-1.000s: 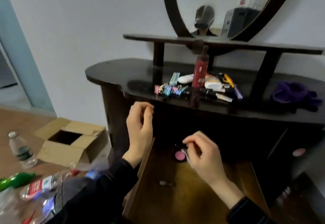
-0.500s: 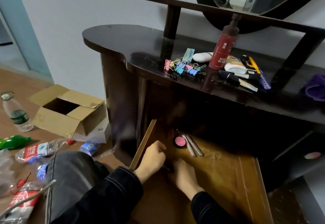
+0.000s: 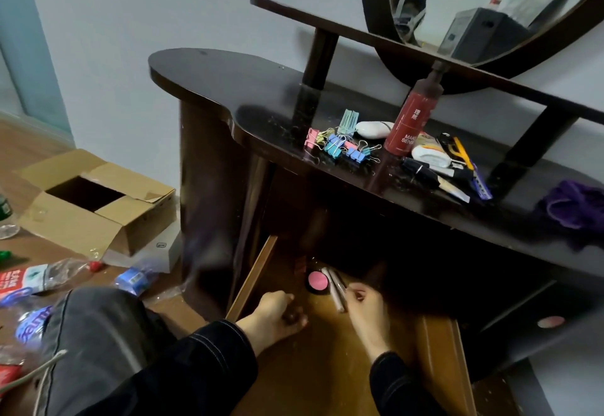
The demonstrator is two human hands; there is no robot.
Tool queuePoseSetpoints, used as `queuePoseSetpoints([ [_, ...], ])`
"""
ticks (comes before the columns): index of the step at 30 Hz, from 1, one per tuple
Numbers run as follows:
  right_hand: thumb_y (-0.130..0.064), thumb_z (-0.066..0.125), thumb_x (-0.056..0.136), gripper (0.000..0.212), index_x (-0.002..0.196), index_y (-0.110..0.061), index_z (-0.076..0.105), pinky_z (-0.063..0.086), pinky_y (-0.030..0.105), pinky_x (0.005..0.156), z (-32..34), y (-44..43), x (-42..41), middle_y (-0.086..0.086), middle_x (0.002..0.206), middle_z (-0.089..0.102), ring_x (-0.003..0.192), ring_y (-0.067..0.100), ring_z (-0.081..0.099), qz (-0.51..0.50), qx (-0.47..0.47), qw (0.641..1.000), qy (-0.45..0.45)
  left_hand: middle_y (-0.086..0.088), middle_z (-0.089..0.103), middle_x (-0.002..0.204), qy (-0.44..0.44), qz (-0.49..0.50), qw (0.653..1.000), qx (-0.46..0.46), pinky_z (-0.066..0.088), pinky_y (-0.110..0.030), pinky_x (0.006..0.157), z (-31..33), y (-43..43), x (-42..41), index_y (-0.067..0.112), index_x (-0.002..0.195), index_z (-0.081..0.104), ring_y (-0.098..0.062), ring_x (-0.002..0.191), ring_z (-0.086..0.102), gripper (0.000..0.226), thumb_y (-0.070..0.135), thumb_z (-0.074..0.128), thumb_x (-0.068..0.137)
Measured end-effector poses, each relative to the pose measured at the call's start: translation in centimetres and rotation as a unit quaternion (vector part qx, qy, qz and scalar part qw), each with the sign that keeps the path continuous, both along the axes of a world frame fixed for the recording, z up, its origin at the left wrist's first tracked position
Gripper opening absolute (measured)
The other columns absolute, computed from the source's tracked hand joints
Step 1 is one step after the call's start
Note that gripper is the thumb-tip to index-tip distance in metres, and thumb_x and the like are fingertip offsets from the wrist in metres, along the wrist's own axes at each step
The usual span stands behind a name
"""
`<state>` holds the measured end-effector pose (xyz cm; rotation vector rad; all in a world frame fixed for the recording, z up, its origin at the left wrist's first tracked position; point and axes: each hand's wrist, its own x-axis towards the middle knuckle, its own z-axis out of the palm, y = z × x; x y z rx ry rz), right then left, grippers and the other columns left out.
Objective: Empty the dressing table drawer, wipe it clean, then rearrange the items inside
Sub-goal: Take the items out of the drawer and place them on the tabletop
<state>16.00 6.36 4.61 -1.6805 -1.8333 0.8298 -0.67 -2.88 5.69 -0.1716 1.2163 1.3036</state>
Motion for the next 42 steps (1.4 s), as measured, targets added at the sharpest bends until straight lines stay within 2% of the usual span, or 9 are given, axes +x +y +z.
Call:
queuePoseSetpoints([
  [4,-0.049,0.055,0.098,0.035,0.119,-0.022,0.065,0.040,0.022,0.053,-0.7,3.2,-1.7,-0.007,0.084,0.064,0.065,0.009,0.055,0.085,0.007,0.955,-0.285,-0.016,0.050,0.085,0.057,-0.024,0.998,0.002,0.048,-0.037,0.055,-0.3,0.3,-0.2,0.007,0.103,0.048,-0.024,0.070,0.051,0.006,0.003,0.044,0.101],
  [11,-0.031,0.060,0.096,0.031,0.125,-0.022,0.058,0.055,0.031,0.069,-3.2,4.2,-3.8,-0.001,0.103,0.068,0.090,0.019,0.068,0.079,0.024,0.924,-0.372,-0.015,0.057,0.079,0.145,-0.098,0.984,0.023,0.052,-0.032,0.050,-1.4,0.5,0.0,0.012,0.102,0.055,-0.028,0.064,0.058,0.017,0.006,0.040,0.101],
  [15,-0.027,0.053,0.101,0.023,0.120,-0.018,0.062,0.054,0.028,0.060,-3.2,3.5,-2.2,-0.004,0.090,0.065,0.076,0.014,0.066,0.059,0.011,0.948,-0.313,-0.015,0.059,0.084,0.183,-0.138,0.973,0.037,0.053,-0.030,0.051,-1.4,0.1,-0.1,0.012,0.109,0.055,-0.026,0.065,0.059,0.021,0.007,0.037,0.100],
  [22,-0.020,0.054,0.099,0.011,0.104,-0.019,0.064,0.031,0.020,0.042,4.2,-5.0,4.3,-0.004,0.073,0.052,0.045,0.003,0.039,0.161,-0.221,0.962,-0.004,-0.015,0.063,0.095,0.308,-0.212,0.918,0.130,0.054,-0.040,0.065,2.1,-2.4,1.4,0.013,0.124,0.050,-0.027,0.074,0.063,0.031,0.000,0.042,0.097],
  [27,-0.020,0.058,0.099,0.010,0.105,-0.020,0.066,0.030,0.017,0.040,14.9,-10.9,8.1,-0.007,0.060,0.050,0.042,0.003,0.038,0.223,-0.140,0.959,0.107,-0.014,0.069,0.098,0.361,-0.255,0.831,0.337,0.056,-0.034,0.054,8.5,-6.8,3.0,0.021,0.134,0.045,-0.031,0.070,0.071,0.043,0.005,0.059,0.097],
  [31,-0.019,0.064,0.086,0.011,0.096,-0.020,0.071,0.031,0.015,0.039,23.0,-10.6,9.0,-0.007,0.051,0.048,0.042,0.005,0.040,0.194,0.019,0.957,0.213,-0.012,0.071,0.097,0.404,-0.210,0.762,0.461,0.056,-0.037,0.053,16.4,-8.2,4.5,0.030,0.126,0.053,-0.035,0.068,0.070,0.039,0.012,0.065,0.094],
  [36,-0.018,0.064,0.089,0.009,0.093,-0.011,0.069,0.035,0.020,0.041,29.0,-0.9,9.8,-0.005,0.055,0.058,0.044,0.009,0.049,0.030,0.157,0.978,0.136,-0.010,0.072,0.100,0.451,-0.139,0.708,0.526,0.059,-0.038,0.056,24.2,-5.2,5.8,0.022,0.124,0.054,-0.033,0.070,0.071,0.030,0.010,0.061,0.096],
  [38,-0.014,0.065,0.085,0.012,0.094,-0.006,0.066,0.045,0.030,0.059,29.4,3.5,9.8,0.006,0.077,0.067,0.070,0.024,0.064,-0.039,0.184,0.980,0.070,-0.011,0.072,0.097,0.464,-0.127,0.708,0.517,0.060,-0.039,0.057,26.0,-2.8,6.3,0.019,0.121,0.054,-0.034,0.070,0.071,0.028,0.007,0.060,0.097],
  [42,-0.020,0.064,0.087,0.029,0.115,-0.013,0.062,0.048,0.036,0.080,29.1,8.0,9.4,0.011,0.115,0.068,0.109,0.034,0.064,-0.104,0.178,0.978,-0.007,-0.015,0.070,0.096,0.491,-0.124,0.717,0.479,0.060,-0.039,0.057,28.0,2.7,6.9,0.015,0.121,0.054,-0.032,0.068,0.070,0.026,0.006,0.060,0.097],
])
